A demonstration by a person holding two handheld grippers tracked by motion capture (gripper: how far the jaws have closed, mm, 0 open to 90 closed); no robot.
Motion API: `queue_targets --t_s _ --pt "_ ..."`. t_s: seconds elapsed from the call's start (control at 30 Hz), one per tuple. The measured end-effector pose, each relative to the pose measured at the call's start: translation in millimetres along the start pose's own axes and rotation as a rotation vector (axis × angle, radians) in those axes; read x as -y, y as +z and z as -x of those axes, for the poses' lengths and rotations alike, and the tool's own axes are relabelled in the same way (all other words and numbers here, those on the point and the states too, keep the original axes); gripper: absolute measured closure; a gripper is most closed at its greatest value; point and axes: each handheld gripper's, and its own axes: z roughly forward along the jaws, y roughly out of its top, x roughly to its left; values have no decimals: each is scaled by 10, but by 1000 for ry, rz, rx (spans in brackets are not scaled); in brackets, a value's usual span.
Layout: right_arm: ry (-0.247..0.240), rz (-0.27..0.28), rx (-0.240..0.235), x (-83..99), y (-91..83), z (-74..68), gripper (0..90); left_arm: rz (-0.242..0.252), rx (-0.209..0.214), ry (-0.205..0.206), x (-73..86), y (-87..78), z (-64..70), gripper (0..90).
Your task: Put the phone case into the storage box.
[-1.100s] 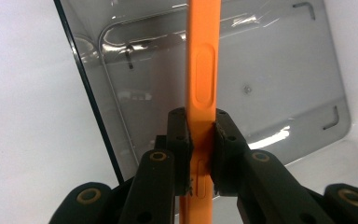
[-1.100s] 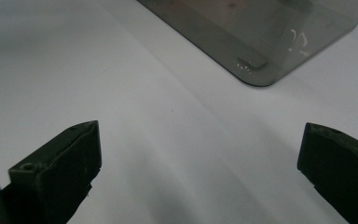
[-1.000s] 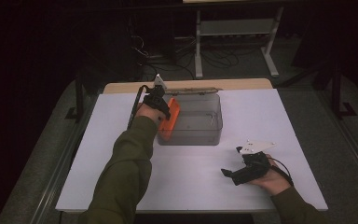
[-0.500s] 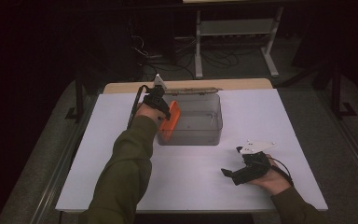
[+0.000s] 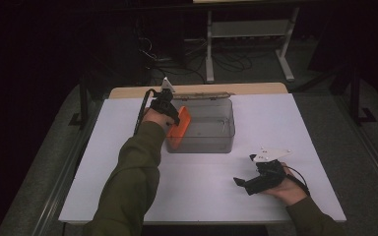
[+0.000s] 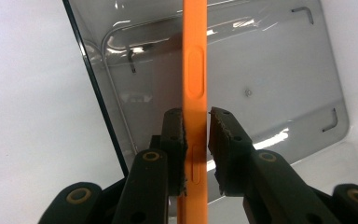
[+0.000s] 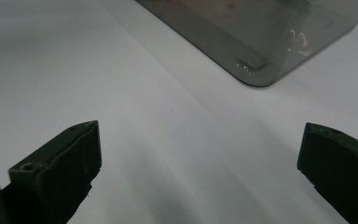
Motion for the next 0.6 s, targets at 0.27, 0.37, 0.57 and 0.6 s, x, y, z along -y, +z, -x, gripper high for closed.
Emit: queue_targets --t_s 0.27,0.37,0.57,0.6 --pt "1 0 0 -1 -1 -2 0 24 -21 9 -22 -72 8 692" --pt "0 0 0 -1 -1 -3 0 31 -28 14 -32 -96 11 677" --pt "0 2 -1 -1 -1 -1 0 46 -41 26 -53 -159 34 653" --pt "0 0 -1 -1 -1 -1 0 47 -43 32 -58 -172 38 649"
